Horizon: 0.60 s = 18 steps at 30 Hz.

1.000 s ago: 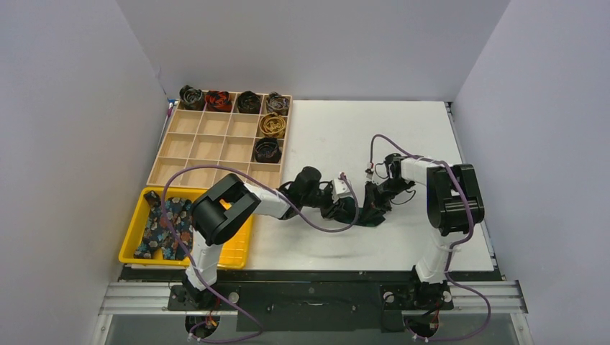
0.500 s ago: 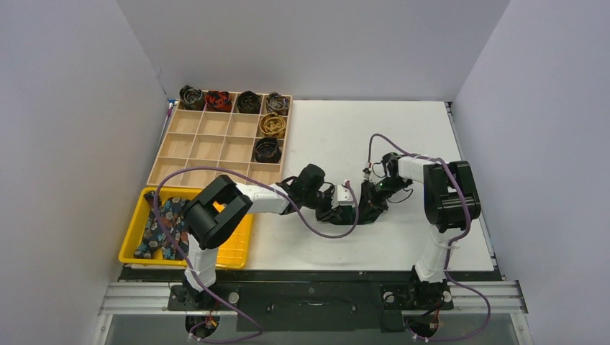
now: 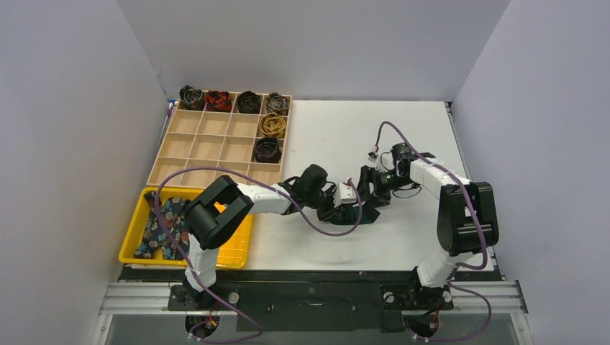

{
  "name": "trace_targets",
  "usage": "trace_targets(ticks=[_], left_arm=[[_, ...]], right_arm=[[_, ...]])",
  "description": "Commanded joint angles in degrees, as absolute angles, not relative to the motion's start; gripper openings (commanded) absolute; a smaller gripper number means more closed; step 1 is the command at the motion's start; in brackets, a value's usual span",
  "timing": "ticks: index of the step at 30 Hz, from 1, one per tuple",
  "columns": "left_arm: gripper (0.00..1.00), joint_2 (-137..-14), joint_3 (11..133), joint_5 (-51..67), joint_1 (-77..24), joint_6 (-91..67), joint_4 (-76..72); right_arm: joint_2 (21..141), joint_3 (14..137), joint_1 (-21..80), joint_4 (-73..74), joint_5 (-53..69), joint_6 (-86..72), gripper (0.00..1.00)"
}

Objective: Roll the ties
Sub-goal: Roll the tie at the center of the board.

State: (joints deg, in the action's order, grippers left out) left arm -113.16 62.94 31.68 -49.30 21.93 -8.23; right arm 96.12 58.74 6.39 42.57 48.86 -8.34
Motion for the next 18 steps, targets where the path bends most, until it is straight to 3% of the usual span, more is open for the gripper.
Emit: trace_targets(ticks=[1,6,8,9,11,18], left_arm=[[0.22,-117.20,59.61,24.88,-49.93,21.13,0.88],[0.23,-117.02,59.64,24.78,-49.92,20.95,-1.39],[0.24,-117.06,59.79,24.96,-49.92,21.00,-1.36],[0.24,-117.02,59.82,24.96,-49.88,21.05,-1.34],[0.24,-116.72,59.72,24.86,-49.84,20.62,-2.18],[0.45,-114.43,59.64,30.36,-46.94,15.35,-10.18]], right_arm=[[95.36,57.99,9.52,37.34,53.00,-11.69,0.59],[97.88,58.02,11.90,36.60,50.26,-10.47,0.51],[100.02,58.81,11.96,36.49,49.09,-10.27,0.35],[101.03,59.02,11.71,36.53,48.20,-10.08,0.19],[102.12,59.33,11.44,37.38,46.53,-9.08,0.01],[104.16,59.68,10.52,42.11,38.32,-2.41,0.00]])
